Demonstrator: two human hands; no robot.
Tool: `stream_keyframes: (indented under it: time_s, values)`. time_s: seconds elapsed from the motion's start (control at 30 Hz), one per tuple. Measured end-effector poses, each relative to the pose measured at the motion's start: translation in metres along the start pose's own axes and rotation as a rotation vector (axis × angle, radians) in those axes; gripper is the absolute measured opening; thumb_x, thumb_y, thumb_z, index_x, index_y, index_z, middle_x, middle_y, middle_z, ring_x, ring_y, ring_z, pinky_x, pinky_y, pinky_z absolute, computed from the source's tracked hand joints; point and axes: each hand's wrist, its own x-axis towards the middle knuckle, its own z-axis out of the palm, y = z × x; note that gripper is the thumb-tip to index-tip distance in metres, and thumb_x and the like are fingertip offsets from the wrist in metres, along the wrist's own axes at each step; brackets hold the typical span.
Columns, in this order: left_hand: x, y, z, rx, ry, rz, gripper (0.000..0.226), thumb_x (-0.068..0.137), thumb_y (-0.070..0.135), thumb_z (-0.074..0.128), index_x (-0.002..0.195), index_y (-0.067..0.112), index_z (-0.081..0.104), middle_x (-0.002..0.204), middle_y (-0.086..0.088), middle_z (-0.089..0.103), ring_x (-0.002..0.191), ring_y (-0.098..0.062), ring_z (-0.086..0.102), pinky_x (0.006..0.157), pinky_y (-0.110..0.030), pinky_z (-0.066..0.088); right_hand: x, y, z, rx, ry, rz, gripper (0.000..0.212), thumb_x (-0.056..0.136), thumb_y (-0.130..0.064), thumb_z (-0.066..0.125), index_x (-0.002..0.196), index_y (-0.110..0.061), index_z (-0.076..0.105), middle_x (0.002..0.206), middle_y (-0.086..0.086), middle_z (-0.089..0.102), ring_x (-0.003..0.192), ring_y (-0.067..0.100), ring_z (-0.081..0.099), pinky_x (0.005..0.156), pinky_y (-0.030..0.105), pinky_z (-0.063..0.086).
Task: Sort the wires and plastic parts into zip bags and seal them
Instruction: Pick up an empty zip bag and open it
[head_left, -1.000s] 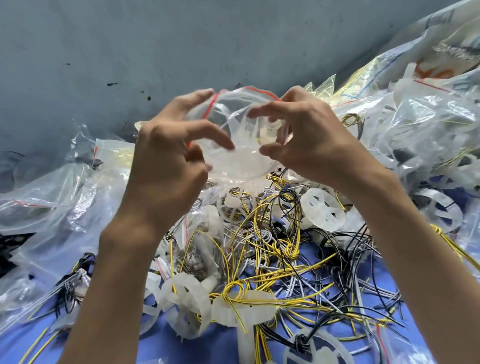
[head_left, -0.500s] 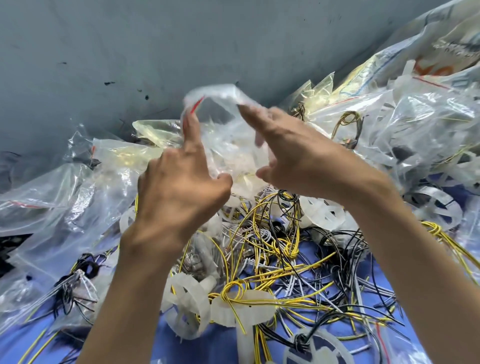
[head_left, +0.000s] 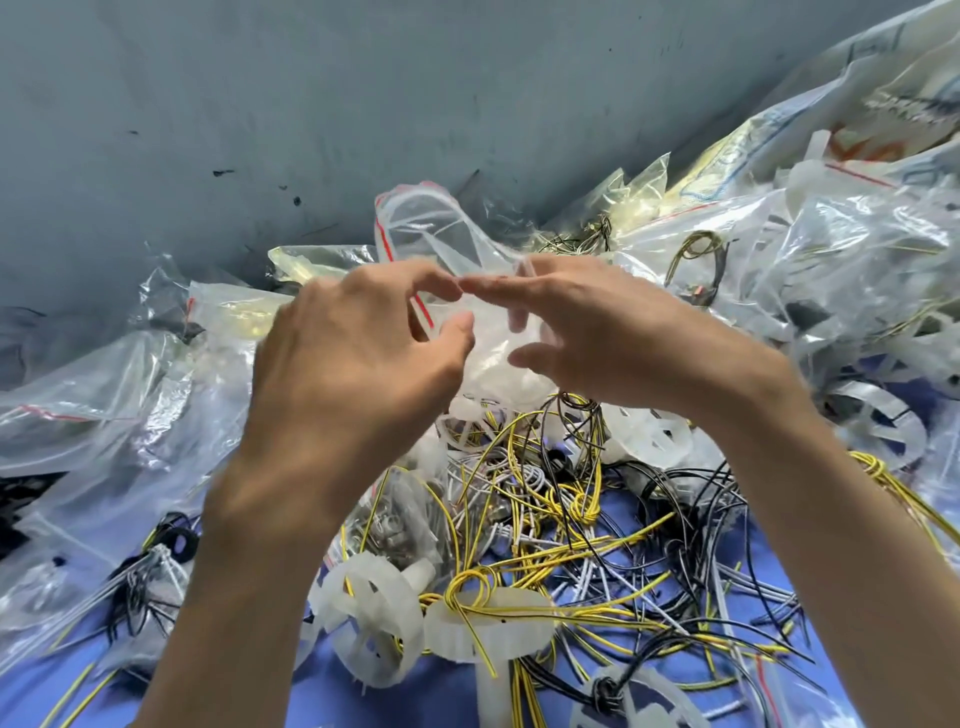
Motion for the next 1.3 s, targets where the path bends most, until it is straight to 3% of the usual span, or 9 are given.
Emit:
stream_keyframes:
  time_s: [0.07,0.2,0.4,0.57,0.67,0.77,0.97,1.17,1.3]
  values:
    - [0.001,-0.001,0.003,0.1,0.052,-0.032,0.031,0.079,0.055,0.051,0.1,0.037,0.065,0.081,0.003,0.058,0.084,-0.026,0.058,0.07,-0.032,0.04,0.001,-0.002,-0.001,0.013,0.05,-0.004,0.058,0.087,-0.021,0.065,0.14,-0.032,0.042,0.096,-0.008,0.049,0.069,0.003,0.041,0.071,0.028,0.039]
    - [0.006,-0.008,0.013,0.14,-0.058,-0.108,0.032,0.084,0.041,0.053,0.115,0.035,0.058,0.114,-0.005,0.052,0.103,-0.029,0.057,0.087,-0.036,0.042,0.002,-0.006,-0.005,0.089,0.112,-0.022,0.049,0.087,-0.016,0.065,0.132,-0.029,0.053,0.095,-0.007,0.049,0.074,0.007,0.043,0.073,0.024,0.037]
    - [0.007,-0.01,0.025,0.155,0.059,-0.078,0.048,0.082,0.02,0.061,0.127,0.016,0.047,0.121,-0.006,0.055,0.103,-0.037,0.056,0.085,-0.042,0.044,-0.003,-0.01,-0.008,0.094,0.051,0.041,0.044,0.084,-0.013,0.06,0.119,-0.039,0.062,0.102,-0.003,0.045,0.09,0.009,0.043,0.081,0.033,0.043]
    - [0.002,-0.001,0.025,0.064,0.131,0.115,0.055,0.076,-0.001,0.052,0.127,0.019,0.056,0.105,-0.005,0.05,0.083,-0.032,0.058,0.077,-0.042,0.05,-0.004,-0.008,-0.007,-0.042,0.061,0.18,0.039,0.082,-0.019,0.066,0.113,-0.042,0.064,0.113,-0.003,0.041,0.095,0.016,0.052,0.078,0.038,0.048]
    - [-0.001,0.005,0.024,0.051,0.143,0.165,0.055,0.075,-0.002,0.051,0.124,0.021,0.06,0.107,-0.005,0.047,0.082,-0.029,0.057,0.073,-0.038,0.045,-0.002,-0.008,-0.006,-0.058,0.12,0.234,0.017,0.078,-0.035,0.073,0.095,-0.036,0.071,0.095,-0.005,0.04,0.087,0.018,0.05,0.069,0.031,0.038]
    - [-0.002,0.007,0.023,0.076,0.113,0.184,0.055,0.073,-0.002,0.051,0.126,0.016,0.058,0.115,-0.009,0.05,0.087,-0.037,0.059,0.072,-0.041,0.045,0.0,-0.008,-0.004,-0.091,0.175,0.279,0.015,0.075,-0.039,0.076,0.086,-0.031,0.072,0.075,-0.009,0.034,0.082,0.021,0.048,0.066,0.029,0.029]
    - [-0.001,0.002,0.015,0.173,0.005,0.118,0.064,0.074,0.005,0.052,0.137,0.017,0.045,0.156,0.0,0.025,0.12,-0.037,0.051,0.096,-0.041,0.042,-0.001,-0.004,-0.004,-0.168,0.172,0.316,0.058,0.076,-0.023,0.074,0.129,-0.033,0.051,0.099,0.002,0.045,0.096,0.031,0.054,0.068,0.032,0.031]
    - [-0.003,0.006,0.009,0.241,0.008,0.08,0.079,0.072,0.007,0.051,0.145,0.029,0.03,0.161,0.002,0.003,0.102,-0.044,0.058,0.083,-0.041,0.047,-0.001,-0.008,0.002,-0.159,0.15,0.266,0.086,0.07,-0.023,0.078,0.133,-0.039,0.022,0.092,0.004,0.037,0.078,0.031,0.051,0.061,0.034,0.037]
    - [-0.002,0.005,0.011,0.287,0.016,0.082,0.08,0.072,0.006,0.052,0.145,0.031,0.029,0.161,0.003,-0.001,0.094,-0.045,0.059,0.075,-0.041,0.047,-0.001,-0.01,0.002,-0.172,0.139,0.267,0.087,0.066,-0.03,0.081,0.127,-0.039,0.021,0.09,0.002,0.034,0.074,0.027,0.045,0.06,0.033,0.033]
